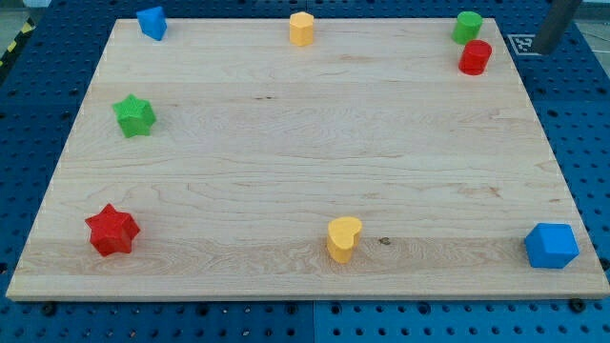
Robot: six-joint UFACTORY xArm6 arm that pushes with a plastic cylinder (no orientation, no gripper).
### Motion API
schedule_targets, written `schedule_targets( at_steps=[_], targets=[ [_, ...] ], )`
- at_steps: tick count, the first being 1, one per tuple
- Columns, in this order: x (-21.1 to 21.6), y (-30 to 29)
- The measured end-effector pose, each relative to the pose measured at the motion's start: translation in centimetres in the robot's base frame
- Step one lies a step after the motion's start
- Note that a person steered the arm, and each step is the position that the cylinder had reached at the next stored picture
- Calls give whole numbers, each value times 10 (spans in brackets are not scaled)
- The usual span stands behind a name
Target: Place the arm vertically above the blue cube
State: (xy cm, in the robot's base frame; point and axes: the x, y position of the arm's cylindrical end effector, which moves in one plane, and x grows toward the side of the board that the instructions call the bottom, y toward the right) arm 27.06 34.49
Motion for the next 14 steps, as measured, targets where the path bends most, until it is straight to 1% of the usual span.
schedule_targets(
  at_steps=[2, 5, 8, 9, 10, 11, 12, 14],
  targets=[
    [15, 0],
    [92, 0],
    [105, -5],
    [119, -11],
    [147, -20],
    [155, -22],
    [155, -22],
    [155, -61]
  ],
)
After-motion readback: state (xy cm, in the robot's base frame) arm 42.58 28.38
